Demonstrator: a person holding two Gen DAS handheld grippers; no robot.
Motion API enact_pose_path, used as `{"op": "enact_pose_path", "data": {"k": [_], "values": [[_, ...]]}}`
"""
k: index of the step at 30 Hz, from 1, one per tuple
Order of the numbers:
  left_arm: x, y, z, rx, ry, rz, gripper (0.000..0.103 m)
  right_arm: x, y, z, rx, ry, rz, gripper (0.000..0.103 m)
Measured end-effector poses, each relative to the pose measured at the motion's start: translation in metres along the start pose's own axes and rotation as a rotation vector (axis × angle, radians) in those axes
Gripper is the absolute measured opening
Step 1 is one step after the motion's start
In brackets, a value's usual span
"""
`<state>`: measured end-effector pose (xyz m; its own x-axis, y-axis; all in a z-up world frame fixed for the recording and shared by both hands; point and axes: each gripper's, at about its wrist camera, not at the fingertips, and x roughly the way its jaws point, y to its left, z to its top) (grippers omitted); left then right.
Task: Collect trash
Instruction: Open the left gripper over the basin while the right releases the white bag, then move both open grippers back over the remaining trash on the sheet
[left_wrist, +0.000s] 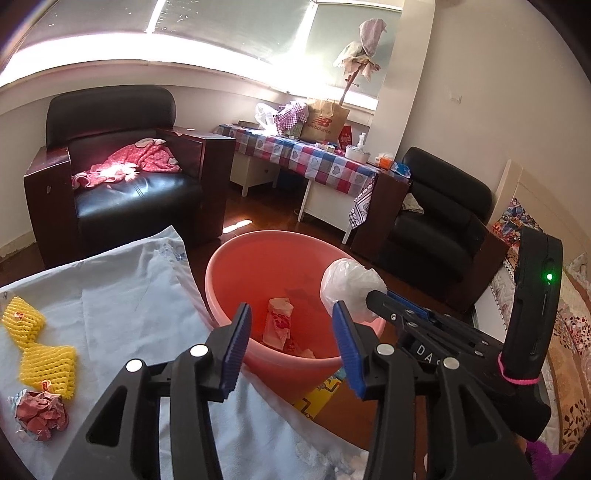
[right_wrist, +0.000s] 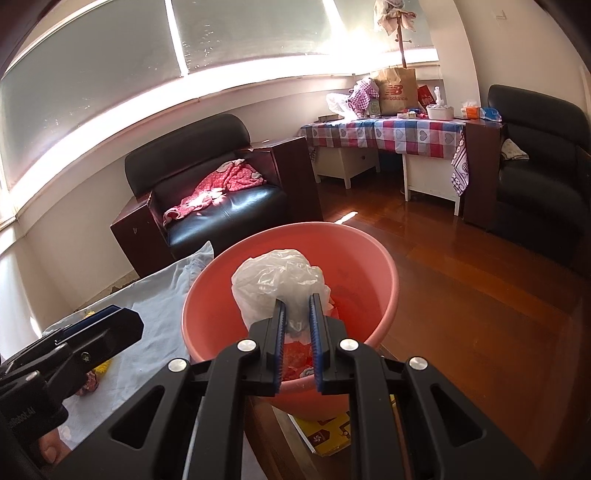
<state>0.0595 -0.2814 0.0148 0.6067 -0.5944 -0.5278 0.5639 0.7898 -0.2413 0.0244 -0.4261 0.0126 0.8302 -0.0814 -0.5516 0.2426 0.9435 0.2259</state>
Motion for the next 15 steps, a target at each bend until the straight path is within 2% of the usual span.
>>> {"op": "enact_pose_path", "data": {"k": [3,6,9,15], "values": [[-0.005,0.001,0.000,-0.006,-0.005,0.004,0.045,0.005,-0.001,0.001,0.015,0.026,0.004,0.016],[-0.008,0.003,-0.001,-0.015,-0.006,0.005,0.045,0.010,-0.005,0.000,0.047,0.056,0.017,0.032],[-0.012,0.005,-0.002,-0.023,-0.007,0.007,0.046,0.009,-0.007,-0.001,0.064,0.055,0.030,0.040],[-0.021,0.011,-0.005,-0.039,-0.010,0.016,0.046,0.003,0.002,0.000,0.039,0.053,0.032,0.041]]}}
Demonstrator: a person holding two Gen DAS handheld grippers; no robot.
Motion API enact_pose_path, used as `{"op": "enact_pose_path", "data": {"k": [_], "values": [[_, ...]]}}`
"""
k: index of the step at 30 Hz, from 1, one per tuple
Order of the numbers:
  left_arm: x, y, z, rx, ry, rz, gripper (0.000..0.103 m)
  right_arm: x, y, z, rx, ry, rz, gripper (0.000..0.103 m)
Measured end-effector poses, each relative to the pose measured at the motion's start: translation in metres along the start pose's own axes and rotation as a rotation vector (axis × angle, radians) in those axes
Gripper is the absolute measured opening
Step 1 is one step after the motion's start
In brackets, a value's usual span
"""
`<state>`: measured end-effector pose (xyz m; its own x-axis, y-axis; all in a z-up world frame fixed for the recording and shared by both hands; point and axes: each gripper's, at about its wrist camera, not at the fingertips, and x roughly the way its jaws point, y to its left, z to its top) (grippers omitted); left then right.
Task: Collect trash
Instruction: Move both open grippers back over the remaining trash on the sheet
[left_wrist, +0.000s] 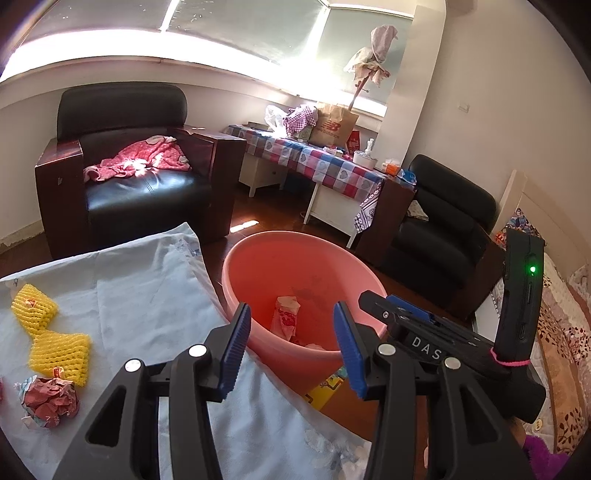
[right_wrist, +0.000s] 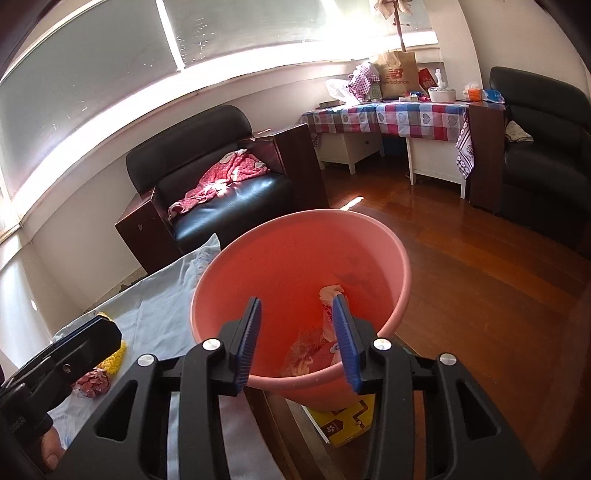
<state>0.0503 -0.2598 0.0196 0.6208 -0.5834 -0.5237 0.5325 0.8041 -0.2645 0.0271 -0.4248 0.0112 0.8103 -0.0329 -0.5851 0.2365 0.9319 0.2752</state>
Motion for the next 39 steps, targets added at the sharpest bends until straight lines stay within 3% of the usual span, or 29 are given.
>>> {"op": "enact_pose_path", "data": {"k": [21,33,39], "values": [[-0.049,0.026,-0.014,-0.038,-0.029,0.154,0.049,-0.030,0.055,-0.020,-0.081,0.031,0.105,0.041],[-0.075,0.057,-0.035,-0.083,-0.002,0.270,0.049,-0.030,0.096,-0.052,-0.110,0.148,0.202,0.041],[-0.089,0.071,-0.056,-0.109,0.036,0.283,0.049,-0.029,0.113,-0.072,-0.113,0.217,0.240,0.041]]}}
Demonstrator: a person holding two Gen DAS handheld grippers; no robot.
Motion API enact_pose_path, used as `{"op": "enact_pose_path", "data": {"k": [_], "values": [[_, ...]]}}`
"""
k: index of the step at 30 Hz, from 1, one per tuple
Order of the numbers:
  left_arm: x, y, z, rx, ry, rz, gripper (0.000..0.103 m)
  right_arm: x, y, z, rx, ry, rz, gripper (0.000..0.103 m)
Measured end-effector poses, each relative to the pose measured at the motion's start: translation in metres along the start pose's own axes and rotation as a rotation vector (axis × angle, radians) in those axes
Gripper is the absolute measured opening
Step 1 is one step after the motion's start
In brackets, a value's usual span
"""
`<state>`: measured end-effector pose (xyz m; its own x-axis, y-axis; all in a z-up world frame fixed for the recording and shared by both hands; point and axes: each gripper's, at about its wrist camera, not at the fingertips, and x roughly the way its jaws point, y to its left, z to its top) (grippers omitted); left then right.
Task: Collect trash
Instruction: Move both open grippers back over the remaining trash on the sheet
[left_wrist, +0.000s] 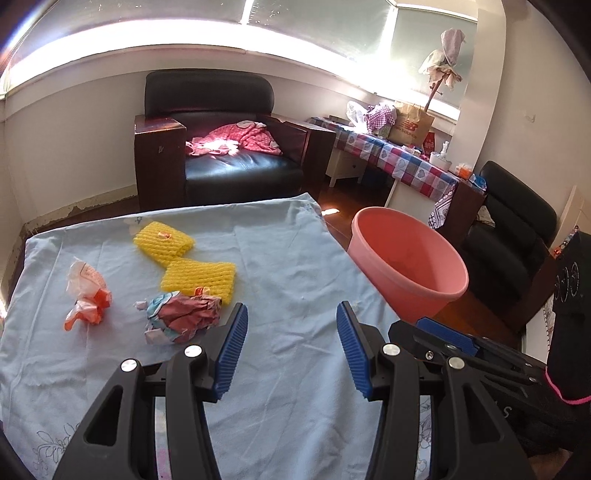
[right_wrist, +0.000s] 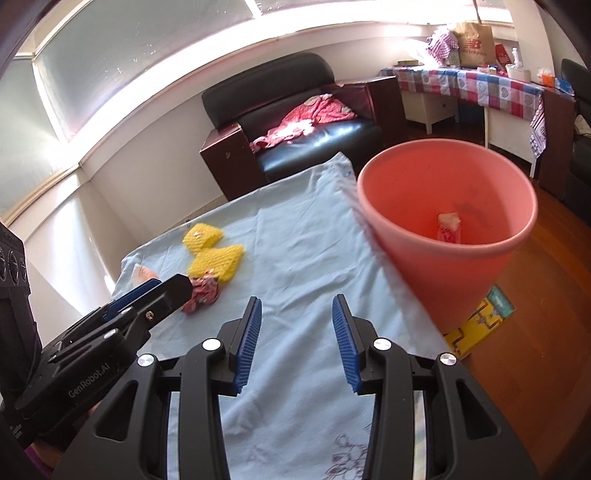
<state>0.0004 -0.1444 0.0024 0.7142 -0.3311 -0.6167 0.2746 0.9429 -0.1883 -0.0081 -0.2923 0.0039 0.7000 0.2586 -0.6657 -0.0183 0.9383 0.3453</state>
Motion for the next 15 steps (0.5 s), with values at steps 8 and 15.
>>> {"op": "enact_pose_path", "data": {"k": [8,15], "values": [[-0.010,0.026,-0.021,-0.062,0.040,0.014,0.049,0.013,0.026,-0.016,-0.058,0.073,0.019,0.041],[-0.019,0.050,-0.033,-0.143,0.058,0.039,0.051,0.014,0.041,-0.023,-0.094,0.097,0.038,0.041]]}}
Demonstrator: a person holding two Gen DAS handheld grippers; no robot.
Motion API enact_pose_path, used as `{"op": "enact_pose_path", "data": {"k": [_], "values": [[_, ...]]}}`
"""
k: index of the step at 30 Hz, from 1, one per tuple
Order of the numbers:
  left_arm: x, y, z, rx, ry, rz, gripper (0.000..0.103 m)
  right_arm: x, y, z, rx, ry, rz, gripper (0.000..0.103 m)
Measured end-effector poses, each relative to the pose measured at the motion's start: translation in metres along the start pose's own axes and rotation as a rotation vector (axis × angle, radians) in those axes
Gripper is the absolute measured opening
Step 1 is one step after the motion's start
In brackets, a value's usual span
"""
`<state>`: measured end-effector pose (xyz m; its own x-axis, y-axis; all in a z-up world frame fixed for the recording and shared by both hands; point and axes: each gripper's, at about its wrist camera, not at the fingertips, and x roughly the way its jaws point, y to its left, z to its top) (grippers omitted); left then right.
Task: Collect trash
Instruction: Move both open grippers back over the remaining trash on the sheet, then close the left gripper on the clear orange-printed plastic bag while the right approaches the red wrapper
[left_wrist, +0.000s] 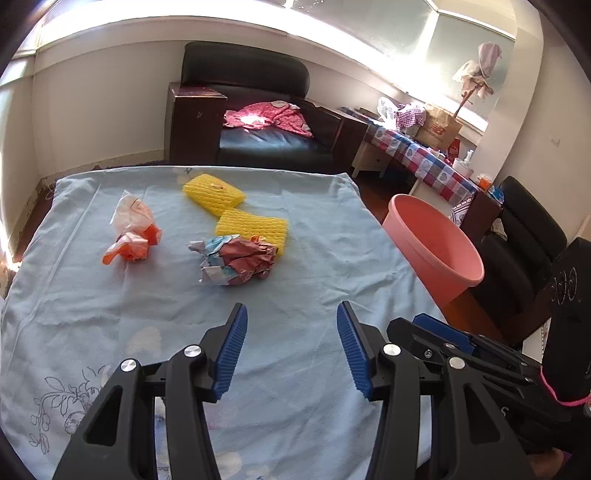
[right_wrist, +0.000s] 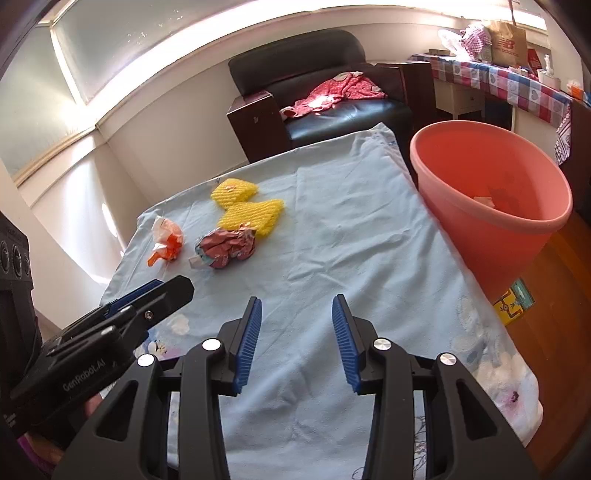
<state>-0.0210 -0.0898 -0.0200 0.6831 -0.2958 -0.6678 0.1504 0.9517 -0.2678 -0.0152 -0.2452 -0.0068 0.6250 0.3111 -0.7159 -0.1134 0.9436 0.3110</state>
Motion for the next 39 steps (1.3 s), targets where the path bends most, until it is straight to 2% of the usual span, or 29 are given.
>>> {"op": "enact_pose_path", "data": {"k": [3,9,13,16,25,32,36,39], "values": [[-0.002,0.011,-0.004,-0.045,0.007,0.019,0.061,0.001,0.008,-0.003,-0.028,0.012,0.005,0.041],[-0.010,0.025,-0.006,-0.100,-0.029,0.035,0.069,0.002,0.033,-0.008,-0.155,0.034,-0.004,0.041],[-0.012,0.027,-0.006,-0.115,-0.039,0.036,0.069,0.006,0.040,-0.011,-0.194,0.051,0.054,0.041],[-0.012,0.030,-0.006,-0.133,-0.042,-0.003,0.069,0.012,0.037,-0.011,-0.168,0.076,0.106,0.041],[-0.005,0.035,-0.009,-0.165,-0.014,-0.052,0.069,0.019,0.033,-0.006,-0.157,0.088,0.111,0.041],[-0.007,0.050,-0.001,-0.195,-0.041,0.050,0.069,0.026,0.039,0.007,-0.193,0.064,0.092,0.041],[-0.005,0.069,0.008,-0.162,-0.041,0.141,0.068,0.037,0.043,0.015,-0.197,0.086,0.125,0.041],[-0.004,0.092,0.017,-0.189,-0.033,0.173,0.067,0.042,0.044,0.017,-0.190,0.090,0.159,0.041]]}}
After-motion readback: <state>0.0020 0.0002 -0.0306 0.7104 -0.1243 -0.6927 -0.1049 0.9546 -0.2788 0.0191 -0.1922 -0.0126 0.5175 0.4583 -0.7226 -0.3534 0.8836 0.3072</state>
